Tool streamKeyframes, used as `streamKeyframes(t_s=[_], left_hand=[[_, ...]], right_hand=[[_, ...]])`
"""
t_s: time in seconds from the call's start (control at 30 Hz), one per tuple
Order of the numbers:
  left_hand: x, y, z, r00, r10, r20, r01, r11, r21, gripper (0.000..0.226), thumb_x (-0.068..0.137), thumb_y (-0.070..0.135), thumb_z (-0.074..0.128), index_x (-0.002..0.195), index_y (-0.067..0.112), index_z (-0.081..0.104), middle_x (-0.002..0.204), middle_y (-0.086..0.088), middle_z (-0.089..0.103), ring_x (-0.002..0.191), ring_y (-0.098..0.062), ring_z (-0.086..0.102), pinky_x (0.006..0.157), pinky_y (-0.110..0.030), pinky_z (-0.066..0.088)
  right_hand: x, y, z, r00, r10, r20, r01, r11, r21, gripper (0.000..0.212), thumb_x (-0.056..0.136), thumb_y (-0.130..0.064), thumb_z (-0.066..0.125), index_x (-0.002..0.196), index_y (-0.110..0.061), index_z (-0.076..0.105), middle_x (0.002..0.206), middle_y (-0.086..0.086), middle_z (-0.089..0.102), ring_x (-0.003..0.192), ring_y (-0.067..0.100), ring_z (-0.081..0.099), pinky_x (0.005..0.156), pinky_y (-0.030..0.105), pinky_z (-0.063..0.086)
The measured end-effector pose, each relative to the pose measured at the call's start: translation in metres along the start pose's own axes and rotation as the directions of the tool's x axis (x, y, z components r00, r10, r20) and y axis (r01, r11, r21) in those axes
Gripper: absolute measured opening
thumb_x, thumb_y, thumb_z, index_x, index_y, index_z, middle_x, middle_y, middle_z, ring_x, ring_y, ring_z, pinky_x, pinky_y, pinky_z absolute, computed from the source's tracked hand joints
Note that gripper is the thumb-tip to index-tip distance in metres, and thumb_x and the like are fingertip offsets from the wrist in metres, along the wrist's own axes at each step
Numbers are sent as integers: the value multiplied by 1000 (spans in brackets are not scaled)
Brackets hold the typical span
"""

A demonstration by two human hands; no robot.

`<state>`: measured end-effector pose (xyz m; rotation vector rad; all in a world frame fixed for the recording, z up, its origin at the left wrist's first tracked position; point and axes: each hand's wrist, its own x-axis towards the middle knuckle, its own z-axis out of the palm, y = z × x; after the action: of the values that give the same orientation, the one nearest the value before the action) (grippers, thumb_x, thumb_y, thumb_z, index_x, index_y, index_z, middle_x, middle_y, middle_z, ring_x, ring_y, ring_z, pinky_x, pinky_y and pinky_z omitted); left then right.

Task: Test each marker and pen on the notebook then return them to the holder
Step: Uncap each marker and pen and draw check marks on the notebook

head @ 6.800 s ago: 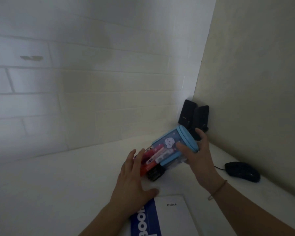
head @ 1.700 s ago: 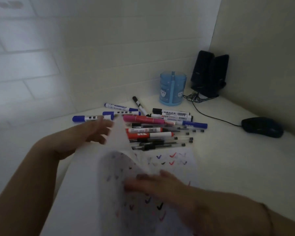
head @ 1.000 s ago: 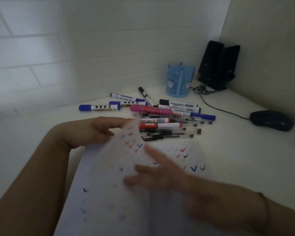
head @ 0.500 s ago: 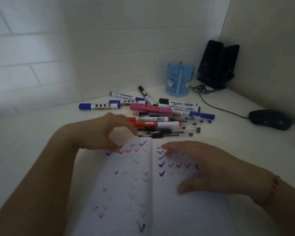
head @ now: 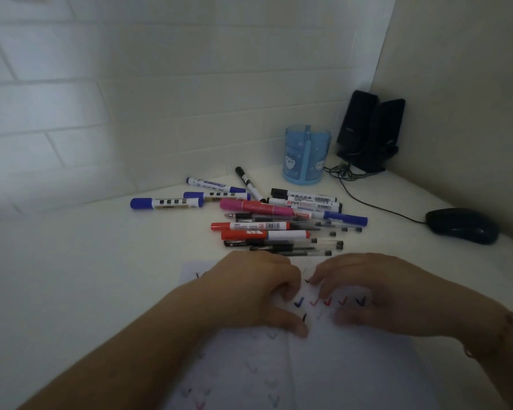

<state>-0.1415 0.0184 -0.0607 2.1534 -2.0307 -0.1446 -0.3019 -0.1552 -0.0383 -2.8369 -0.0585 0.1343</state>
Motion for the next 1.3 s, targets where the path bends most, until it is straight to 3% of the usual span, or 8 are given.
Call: streamKeyframes(t_s=[0.2,0.53,0.67,0.8,0.9,1.0,1.1,1.3], left_hand=[[-1,-7,2,996,46,-81,-52,996,-70,51,67,76,59,95,34,55,88,14,55,77,-4,48,70,-23,46],[-1,-11,15,948,-34,-318,-24,984,-175,20,84,52,60,86,32,64,74,19,52,66,-1,51,61,-11,41],[7,-20,20,778,-241,-581,196,971,-139,28,80,49,57,101,30,60,100,14,55,93,-3,47,81,-21,41],[9,-23,17,700,-348,-624,303,936,-181,49,78,51,59,121,28,54,121,7,54,113,-15,44,97,-31,37],[8,-18,11,723,-306,-620,263,951,-163,41,87,52,45,117,27,57,111,8,61,102,-12,51,87,-30,42],[6,-5,9,814,-178,-553,100,980,-170,33,92,49,37,107,28,57,86,22,53,74,1,50,67,-15,37],[4,12,9,881,-16,-473,-106,967,-230,25,96,45,37,107,28,53,82,21,47,70,3,48,60,-11,37],[5,19,6,919,134,-371,-238,938,-253,12,98,36,46,102,31,55,61,18,48,49,-1,47,48,-16,39]], right_hand=[[31,24,9,802,237,-548,-163,970,181,11,85,-26,65,89,-36,65,81,-24,58,79,0,55,65,8,39],[91,7,17,845,263,-466,-335,939,-78,22,87,-53,50,87,-30,48,92,-10,51,88,11,48,74,31,48],[85,10,21,846,197,-495,-235,972,-15,14,86,-41,60,94,-33,52,95,-13,53,93,10,48,79,29,45],[77,12,17,774,187,-605,-112,981,161,16,88,-24,62,103,-22,66,95,-7,57,89,7,50,84,25,44],[52,-3,2,697,236,-677,-52,958,281,13,91,-28,53,96,-24,64,82,-10,55,74,2,51,68,10,40],[20,-31,-3,659,358,-661,213,754,622,18,93,-33,52,88,-18,61,60,-1,57,53,14,51,51,20,43],[9,-47,8,718,395,-573,339,520,784,18,81,-33,64,78,-17,57,51,1,55,42,18,50,41,25,41],[13,-42,35,813,376,-444,259,449,855,21,79,-21,69,71,-16,50,45,4,55,33,13,48,35,21,40]])
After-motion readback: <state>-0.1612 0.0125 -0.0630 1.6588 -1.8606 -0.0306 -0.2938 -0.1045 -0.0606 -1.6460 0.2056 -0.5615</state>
